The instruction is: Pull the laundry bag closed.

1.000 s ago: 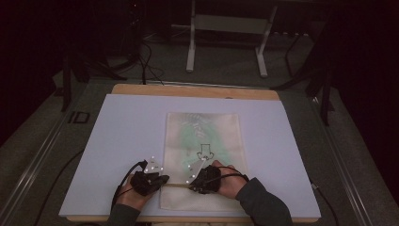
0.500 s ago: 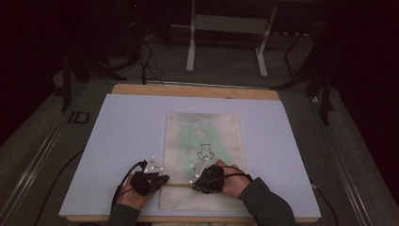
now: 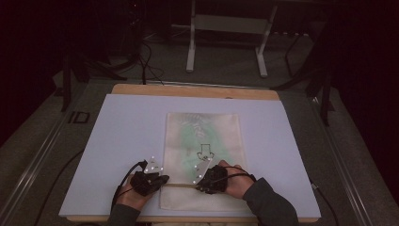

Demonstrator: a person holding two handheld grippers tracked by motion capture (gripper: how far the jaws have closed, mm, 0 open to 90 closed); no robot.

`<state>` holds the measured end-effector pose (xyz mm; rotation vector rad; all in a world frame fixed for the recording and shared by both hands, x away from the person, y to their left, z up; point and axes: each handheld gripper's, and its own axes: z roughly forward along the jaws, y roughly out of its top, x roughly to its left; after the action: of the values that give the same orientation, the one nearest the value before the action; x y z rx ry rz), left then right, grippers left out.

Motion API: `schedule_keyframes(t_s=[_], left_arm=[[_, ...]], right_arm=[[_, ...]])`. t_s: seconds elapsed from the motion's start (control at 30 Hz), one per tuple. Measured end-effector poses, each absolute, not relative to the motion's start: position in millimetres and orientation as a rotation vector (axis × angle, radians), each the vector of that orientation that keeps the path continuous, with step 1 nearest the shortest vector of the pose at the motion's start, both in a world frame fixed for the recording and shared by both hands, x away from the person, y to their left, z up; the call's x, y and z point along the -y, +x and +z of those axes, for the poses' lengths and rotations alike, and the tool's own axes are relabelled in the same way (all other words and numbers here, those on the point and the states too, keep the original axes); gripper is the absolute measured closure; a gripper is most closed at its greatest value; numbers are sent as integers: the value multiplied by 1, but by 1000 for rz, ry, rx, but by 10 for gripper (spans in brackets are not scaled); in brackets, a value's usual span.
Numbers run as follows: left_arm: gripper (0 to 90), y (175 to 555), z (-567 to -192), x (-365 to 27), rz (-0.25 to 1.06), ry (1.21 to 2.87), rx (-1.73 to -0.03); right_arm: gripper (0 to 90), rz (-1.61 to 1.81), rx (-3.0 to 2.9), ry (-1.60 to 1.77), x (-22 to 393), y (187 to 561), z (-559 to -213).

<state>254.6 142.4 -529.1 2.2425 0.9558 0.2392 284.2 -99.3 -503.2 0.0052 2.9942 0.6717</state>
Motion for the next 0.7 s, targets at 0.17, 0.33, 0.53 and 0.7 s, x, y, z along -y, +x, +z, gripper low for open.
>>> schedule_keyframes(t_s=[0.17, 0.33, 0.53, 0.7], left_arm=[[894, 255, -529, -142, 239, 2242, -956], [894, 255, -529, -143, 237, 2237, -960], [894, 255, -529, -143, 238, 2236, -959], [894, 255, -530, -143, 238, 2236, -959]], right_arm=[[825, 667, -3000, 11, 105, 285, -503], [825, 666, -3001, 13, 107, 285, -503], [824, 651, -3008, 29, 111, 285, -503], [824, 651, -3008, 31, 114, 286, -502]])
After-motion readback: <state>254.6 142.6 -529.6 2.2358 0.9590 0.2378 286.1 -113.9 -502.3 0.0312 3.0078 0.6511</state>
